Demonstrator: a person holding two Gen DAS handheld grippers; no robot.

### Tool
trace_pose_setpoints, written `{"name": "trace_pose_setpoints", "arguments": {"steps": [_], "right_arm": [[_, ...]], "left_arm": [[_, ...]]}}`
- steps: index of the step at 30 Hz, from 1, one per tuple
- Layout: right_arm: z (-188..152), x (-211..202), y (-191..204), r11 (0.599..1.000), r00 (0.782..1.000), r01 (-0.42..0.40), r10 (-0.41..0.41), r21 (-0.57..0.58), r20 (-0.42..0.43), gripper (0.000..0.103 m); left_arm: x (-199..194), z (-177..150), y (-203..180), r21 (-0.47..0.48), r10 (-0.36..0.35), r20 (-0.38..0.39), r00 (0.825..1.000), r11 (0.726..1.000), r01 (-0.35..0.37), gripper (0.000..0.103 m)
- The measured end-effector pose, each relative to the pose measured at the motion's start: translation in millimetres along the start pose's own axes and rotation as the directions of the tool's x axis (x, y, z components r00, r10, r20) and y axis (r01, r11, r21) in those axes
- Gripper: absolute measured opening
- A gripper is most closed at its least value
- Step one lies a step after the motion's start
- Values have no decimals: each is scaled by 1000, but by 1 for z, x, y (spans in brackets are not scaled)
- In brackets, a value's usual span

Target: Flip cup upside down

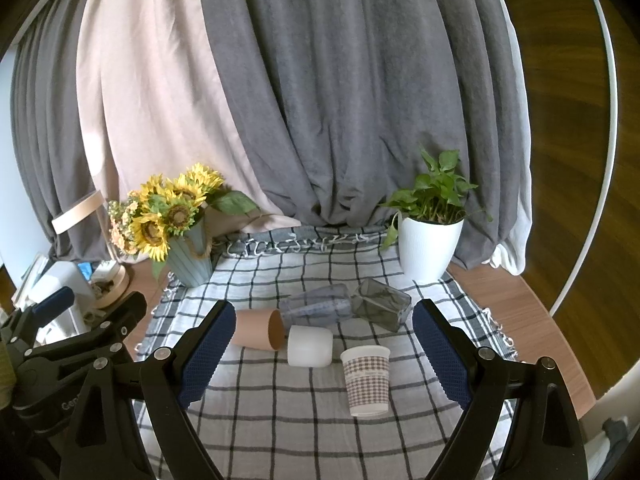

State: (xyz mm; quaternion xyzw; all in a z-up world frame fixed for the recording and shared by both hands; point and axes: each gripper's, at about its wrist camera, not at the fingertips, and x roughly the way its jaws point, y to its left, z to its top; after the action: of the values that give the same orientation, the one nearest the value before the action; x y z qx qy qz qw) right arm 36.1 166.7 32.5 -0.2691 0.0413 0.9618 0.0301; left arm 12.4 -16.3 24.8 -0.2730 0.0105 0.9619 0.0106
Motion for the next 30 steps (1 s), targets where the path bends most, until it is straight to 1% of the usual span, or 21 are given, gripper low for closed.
{"name": "trace_pose_setpoints", "arguments": {"steps": [13, 21, 27, 30], "right_arm": [[0, 0, -3, 1000, 1000, -3, 3, 1, -6, 90], [0, 2, -7, 1000, 1000, -4, 4, 0, -12, 90], [0, 10, -15, 1000, 999, -18, 18, -8, -31, 90], [2, 19, -23, 1000, 998, -28, 28, -10, -52, 90]], "left_arm": [[1, -2, -1, -2, 1, -9, 1000, 1000, -1, 102], [4, -2, -9, -10, 5, -21, 1000, 1000, -5, 102], [14, -1, -20, -18, 1, -53, 999, 1000, -2, 102], [26, -1, -29, -42, -8, -96, 995, 999, 4, 102]]}}
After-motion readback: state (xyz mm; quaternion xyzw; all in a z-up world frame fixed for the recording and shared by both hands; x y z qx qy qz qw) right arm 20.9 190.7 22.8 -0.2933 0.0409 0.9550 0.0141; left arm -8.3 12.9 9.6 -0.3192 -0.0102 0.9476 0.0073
